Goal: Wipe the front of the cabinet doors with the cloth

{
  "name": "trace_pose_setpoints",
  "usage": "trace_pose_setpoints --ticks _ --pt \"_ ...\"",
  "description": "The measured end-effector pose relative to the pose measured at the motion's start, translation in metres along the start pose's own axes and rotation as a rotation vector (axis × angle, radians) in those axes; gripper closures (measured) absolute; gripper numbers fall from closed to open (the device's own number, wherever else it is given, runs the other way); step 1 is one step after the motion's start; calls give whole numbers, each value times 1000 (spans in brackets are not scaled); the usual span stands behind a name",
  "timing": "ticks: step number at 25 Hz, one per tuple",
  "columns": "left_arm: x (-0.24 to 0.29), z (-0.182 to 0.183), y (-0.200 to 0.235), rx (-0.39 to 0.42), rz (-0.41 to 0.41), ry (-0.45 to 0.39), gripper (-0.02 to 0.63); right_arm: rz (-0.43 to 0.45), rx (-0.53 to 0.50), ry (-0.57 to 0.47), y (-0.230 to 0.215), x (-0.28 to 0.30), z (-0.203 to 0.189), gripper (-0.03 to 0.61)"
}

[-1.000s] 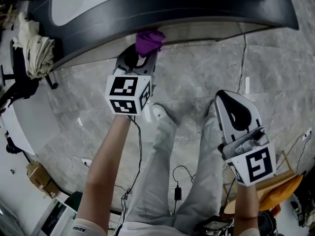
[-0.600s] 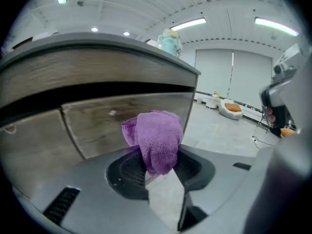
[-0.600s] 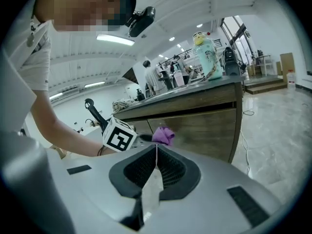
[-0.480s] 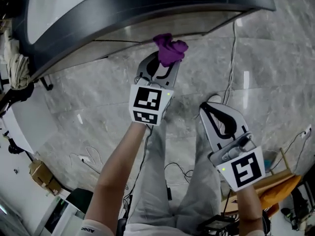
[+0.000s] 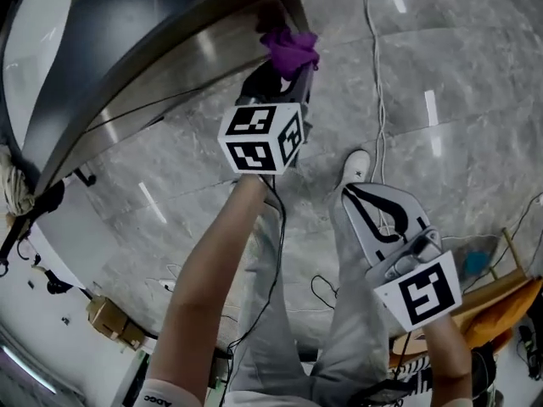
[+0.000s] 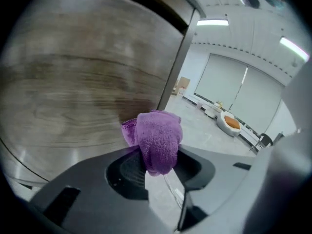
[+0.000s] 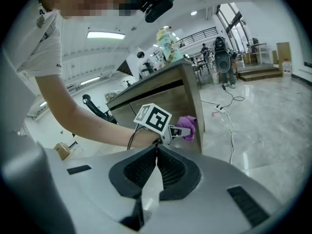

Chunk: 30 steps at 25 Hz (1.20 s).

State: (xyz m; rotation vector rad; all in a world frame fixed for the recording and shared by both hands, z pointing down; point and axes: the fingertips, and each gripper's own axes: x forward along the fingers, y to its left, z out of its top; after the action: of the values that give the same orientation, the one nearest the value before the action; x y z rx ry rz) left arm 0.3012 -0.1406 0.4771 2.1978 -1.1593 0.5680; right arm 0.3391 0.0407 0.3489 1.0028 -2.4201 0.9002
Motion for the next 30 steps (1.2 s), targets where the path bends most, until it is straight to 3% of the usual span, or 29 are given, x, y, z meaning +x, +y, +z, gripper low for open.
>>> trace_pose_setpoints --ticks 5,9,21,30 --pt "6 -3 25 58 28 41 476 -73 60 -21 -30 -3 -5 549" --pt "-10 -10 57 32 54 56 476 -92 54 -54 -31 14 1 549" --pt "-104 -49 197 9 240 121 476 5 45 -64 57 86 14 549" --pt "-147 -63 258 -20 346 153 476 24 29 -59 88 112 12 549"
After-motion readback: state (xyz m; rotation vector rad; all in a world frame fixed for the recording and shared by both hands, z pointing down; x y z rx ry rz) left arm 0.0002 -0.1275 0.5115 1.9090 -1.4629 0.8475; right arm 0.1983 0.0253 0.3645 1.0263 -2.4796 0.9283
